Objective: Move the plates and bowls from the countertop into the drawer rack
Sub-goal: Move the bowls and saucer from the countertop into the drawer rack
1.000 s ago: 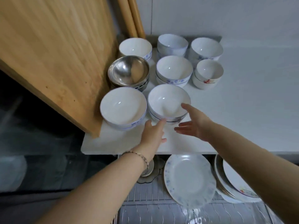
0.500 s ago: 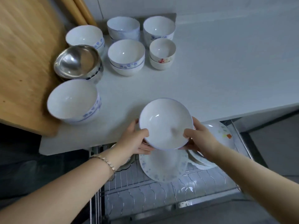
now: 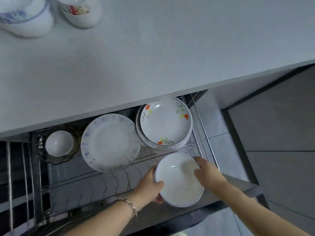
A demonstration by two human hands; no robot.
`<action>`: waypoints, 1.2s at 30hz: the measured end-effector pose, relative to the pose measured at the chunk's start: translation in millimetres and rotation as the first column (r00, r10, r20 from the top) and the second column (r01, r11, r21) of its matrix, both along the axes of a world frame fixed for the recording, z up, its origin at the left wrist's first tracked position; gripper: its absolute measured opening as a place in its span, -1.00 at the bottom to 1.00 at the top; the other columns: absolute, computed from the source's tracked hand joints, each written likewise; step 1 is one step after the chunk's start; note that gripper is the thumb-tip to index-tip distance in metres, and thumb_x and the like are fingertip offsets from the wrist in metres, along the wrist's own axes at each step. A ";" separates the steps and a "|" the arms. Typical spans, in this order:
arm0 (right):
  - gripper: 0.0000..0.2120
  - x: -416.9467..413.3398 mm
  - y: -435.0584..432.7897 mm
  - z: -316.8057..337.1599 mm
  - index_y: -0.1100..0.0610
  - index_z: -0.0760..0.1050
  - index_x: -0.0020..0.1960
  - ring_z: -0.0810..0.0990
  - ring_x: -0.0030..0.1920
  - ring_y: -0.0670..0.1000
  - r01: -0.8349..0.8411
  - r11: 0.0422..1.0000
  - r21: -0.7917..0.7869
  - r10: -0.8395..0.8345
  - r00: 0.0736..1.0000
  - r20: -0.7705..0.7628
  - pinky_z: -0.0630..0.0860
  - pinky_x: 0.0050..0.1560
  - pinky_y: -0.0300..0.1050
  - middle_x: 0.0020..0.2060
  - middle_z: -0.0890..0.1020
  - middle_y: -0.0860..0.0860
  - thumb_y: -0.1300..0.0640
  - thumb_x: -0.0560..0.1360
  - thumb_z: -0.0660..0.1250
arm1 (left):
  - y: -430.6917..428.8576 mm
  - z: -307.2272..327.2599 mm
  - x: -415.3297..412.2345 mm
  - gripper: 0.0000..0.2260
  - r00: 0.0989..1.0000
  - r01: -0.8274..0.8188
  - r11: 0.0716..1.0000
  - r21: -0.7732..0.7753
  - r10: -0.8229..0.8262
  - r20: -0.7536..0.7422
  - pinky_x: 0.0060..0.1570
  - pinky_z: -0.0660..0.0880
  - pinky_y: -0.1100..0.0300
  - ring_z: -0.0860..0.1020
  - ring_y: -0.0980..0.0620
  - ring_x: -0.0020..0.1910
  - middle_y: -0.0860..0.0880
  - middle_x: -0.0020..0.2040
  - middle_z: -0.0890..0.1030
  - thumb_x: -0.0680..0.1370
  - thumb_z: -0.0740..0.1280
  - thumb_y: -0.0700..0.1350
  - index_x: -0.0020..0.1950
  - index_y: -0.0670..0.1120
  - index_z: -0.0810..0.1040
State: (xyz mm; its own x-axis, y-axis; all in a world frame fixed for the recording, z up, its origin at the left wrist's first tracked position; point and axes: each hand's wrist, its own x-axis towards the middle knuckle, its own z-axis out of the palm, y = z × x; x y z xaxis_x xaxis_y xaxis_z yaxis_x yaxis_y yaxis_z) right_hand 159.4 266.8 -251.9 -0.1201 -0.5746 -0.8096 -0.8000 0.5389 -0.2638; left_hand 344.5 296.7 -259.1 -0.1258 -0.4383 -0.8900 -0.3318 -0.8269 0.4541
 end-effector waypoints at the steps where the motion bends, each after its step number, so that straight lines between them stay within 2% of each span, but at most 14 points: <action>1: -0.49 -5.4 -2.8 -11.0 0.05 0.30 0.42 0.55 0.15 0.15 -0.045 0.999 0.021 0.046 0.999 -0.027 0.47 0.13 -0.11 0.22 0.57 0.14 0.30 0.49 0.09 | -0.3 -11.8 -9.3 -0.53 1.000 0.010 1.000 0.026 -0.010 0.003 -0.23 0.63 0.12 0.58 -0.09 0.00 -0.01 0.14 0.45 0.56 0.16 -0.25 0.43 0.06 0.23; 3: -0.48 -13.0 -9.5 -31.9 0.04 0.25 0.45 0.52 0.23 0.18 -0.113 0.993 0.039 0.116 0.990 -0.076 0.45 0.20 -0.07 0.25 0.54 0.17 0.31 0.52 0.06 | -3.7 -34.3 -24.6 -0.52 0.999 0.032 0.999 0.042 -0.033 0.017 -0.07 0.63 0.05 0.53 -0.12 0.14 -0.06 0.21 0.45 0.56 0.15 -0.25 0.45 0.05 0.22; 7: -0.49 -20.0 -25.9 -67.3 0.05 0.23 0.45 0.54 0.20 0.21 -0.194 0.981 0.009 0.193 0.966 -0.172 0.48 0.15 -0.02 0.20 0.56 0.20 0.33 0.53 0.04 | -14.9 -76.1 -46.1 -0.48 0.995 0.033 0.999 0.009 -0.034 0.094 0.16 0.53 -0.09 0.47 -0.18 0.26 -0.14 0.31 0.48 0.51 0.16 -0.29 0.45 0.02 0.27; 11: -0.53 -20.4 -36.0 -89.4 0.05 0.27 0.40 0.55 0.17 0.22 -0.212 0.977 0.003 0.209 0.959 -0.189 0.48 0.12 0.01 0.17 0.57 0.18 0.32 0.52 0.03 | -18.4 -105.4 -53.1 -0.48 0.991 0.037 0.999 0.025 -0.040 0.127 0.31 0.42 -0.04 0.41 -0.14 0.32 -0.14 0.35 0.46 0.52 0.17 -0.30 0.47 -0.05 0.24; 20: -0.51 -26.3 -39.4 -101.1 0.02 0.32 0.39 0.56 0.15 0.23 -0.180 0.984 -0.014 0.175 0.970 -0.169 0.49 0.11 0.00 0.15 0.58 0.18 0.33 0.51 0.05 | -17.5 -120.6 -59.5 -0.43 0.996 -0.021 0.997 0.078 0.015 0.084 0.25 0.47 -0.12 0.42 -0.16 0.30 -0.11 0.34 0.44 0.49 0.18 -0.31 0.48 -0.01 0.18; 26: -0.54 -39.7 -54.6 -98.5 0.08 0.33 0.34 0.56 0.14 0.24 -0.280 0.960 -0.008 0.265 0.918 -0.294 0.50 0.06 0.00 0.12 0.58 0.20 0.37 0.50 0.03 | -13.1 -149.7 -85.0 -0.36 1.000 -0.022 0.984 0.179 0.023 -0.004 0.16 0.53 -0.13 0.49 -0.18 0.23 -0.10 0.25 0.50 0.33 0.24 -0.17 0.42 0.03 0.23; 29: -0.59 -37.4 -53.8 -101.3 0.16 0.34 0.32 0.56 0.16 0.24 -0.336 0.941 0.041 0.330 0.882 -0.337 0.51 0.10 0.00 0.15 0.57 0.20 0.38 0.52 0.04 | -22.4 -134.2 -93.3 -0.45 0.998 0.000 0.989 0.149 -0.010 0.065 0.18 0.48 0.08 0.47 -0.14 0.24 -0.13 0.27 0.50 0.45 0.18 -0.28 0.43 -0.05 0.23; 31: -0.64 -34.3 -51.7 -104.1 0.24 0.39 0.28 0.56 0.19 0.21 -0.342 0.937 0.069 0.343 0.871 -0.351 0.50 0.15 -0.02 0.18 0.55 0.18 0.40 0.52 0.07 | -25.3 -134.4 -92.9 -0.48 0.993 0.035 0.992 0.124 -0.049 0.109 0.09 0.41 0.19 0.46 -0.12 0.26 -0.13 0.30 0.48 0.50 0.13 -0.33 0.45 -0.06 0.20; 33: -0.67 -32.0 -51.9 -105.6 0.28 0.41 0.25 0.55 0.20 0.17 -0.355 0.931 0.082 0.359 0.860 -0.363 0.50 0.15 -0.05 0.19 0.54 0.17 0.42 0.52 0.11 | -29.3 -139.2 -92.3 -0.49 0.989 0.067 0.991 0.118 -0.082 0.125 0.12 0.42 0.19 0.45 -0.12 0.26 -0.12 0.30 0.48 0.51 0.14 -0.32 0.46 -0.06 0.20; 36: -0.63 -30.8 -50.9 -107.3 0.27 0.32 0.32 0.47 0.27 0.16 -0.466 0.884 0.039 0.444 0.812 -0.379 0.45 0.21 -0.06 0.25 0.48 0.17 0.39 0.52 0.13 | -32.4 -144.7 -94.8 -0.48 0.987 0.117 0.984 0.133 -0.130 0.093 0.23 0.48 0.06 0.46 -0.14 0.26 -0.13 0.31 0.47 0.51 0.17 -0.29 0.46 -0.05 0.19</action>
